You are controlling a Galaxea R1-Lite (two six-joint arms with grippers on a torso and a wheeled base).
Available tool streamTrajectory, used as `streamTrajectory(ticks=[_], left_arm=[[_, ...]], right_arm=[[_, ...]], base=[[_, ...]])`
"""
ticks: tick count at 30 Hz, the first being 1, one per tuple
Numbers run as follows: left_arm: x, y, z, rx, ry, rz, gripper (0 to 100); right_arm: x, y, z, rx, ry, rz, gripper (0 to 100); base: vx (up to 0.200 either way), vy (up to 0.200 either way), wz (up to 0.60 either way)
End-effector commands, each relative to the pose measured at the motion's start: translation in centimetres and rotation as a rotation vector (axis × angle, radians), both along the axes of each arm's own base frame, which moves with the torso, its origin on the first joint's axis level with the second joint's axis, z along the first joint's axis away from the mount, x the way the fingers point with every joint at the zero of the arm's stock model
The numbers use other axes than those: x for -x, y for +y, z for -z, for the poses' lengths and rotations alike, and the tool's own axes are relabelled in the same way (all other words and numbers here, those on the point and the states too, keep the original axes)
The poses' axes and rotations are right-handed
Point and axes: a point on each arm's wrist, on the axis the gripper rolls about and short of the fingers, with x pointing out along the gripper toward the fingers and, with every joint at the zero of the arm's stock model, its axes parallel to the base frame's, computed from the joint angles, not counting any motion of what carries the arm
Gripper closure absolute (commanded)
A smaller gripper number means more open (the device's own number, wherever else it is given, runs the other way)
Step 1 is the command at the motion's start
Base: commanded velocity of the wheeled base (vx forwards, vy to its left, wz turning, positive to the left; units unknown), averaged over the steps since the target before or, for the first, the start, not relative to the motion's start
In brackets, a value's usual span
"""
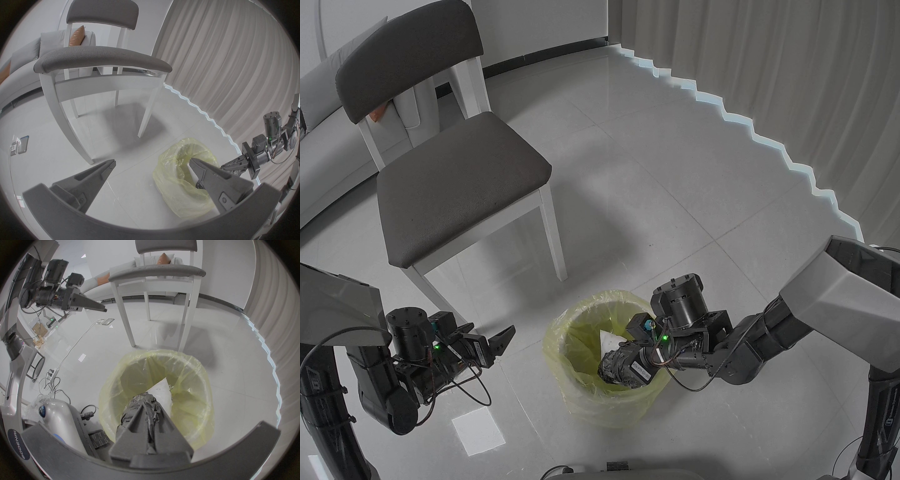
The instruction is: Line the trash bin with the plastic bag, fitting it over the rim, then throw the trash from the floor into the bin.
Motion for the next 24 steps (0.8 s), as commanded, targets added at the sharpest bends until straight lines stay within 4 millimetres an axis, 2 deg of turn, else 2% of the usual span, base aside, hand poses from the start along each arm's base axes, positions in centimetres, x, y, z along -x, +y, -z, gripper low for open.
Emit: streamTrajectory(ticks=[1, 2, 5, 10, 14, 18, 19, 24], left_arm=[[0.3, 0.1, -0.2, 0.003, -0.01, -0.001, 0], [0.3, 0.1, -0.2, 0.003, -0.01, -0.001, 0], [0.4, 0.2, -0.2, 0.002, -0.007, -0.006, 0], [0.4, 0.3, 0.0, 0.001, -0.001, -0.007, 0], [0.3, 0.1, 0.2, 0.005, 0.006, -0.005, 0], [0.2, 0.1, 0.4, 0.01, 0.016, -0.004, 0], [0.2, 0.0, 0.4, 0.01, 0.016, -0.002, 0], [0.3, 0.0, 0.4, 0.009, 0.016, 0.0, 0]], right_arm=[[-1.2, 0.7, 0.8, -0.007, -0.003, 0.007, 100], [-1.2, 0.7, 0.8, -0.007, -0.003, 0.007, 100], [-2.5, 1.3, 3.0, 0.004, 0.014, 0.016, 100], [-3.3, 1.0, 5.5, 0.031, 0.049, 0.033, 100], [-4.0, 1.0, 6.2, 0.032, 0.05, 0.042, 100], [-4.3, 1.2, 5.9, 0.024, 0.039, 0.043, 100], [-4.4, 1.3, 5.9, 0.022, 0.036, 0.043, 0], [-4.6, 1.1, 5.9, 0.018, 0.033, 0.05, 0]], base=[[0.0, 0.0, 0.0], [0.0, 0.0, 0.0], [0.0, 0.0, 0.0], [0.0, 0.0, 0.0], [0.0, 0.0, 0.0], [0.0, 0.0, 0.0], [0.0, 0.0, 0.0], [0.0, 0.0, 0.0]])
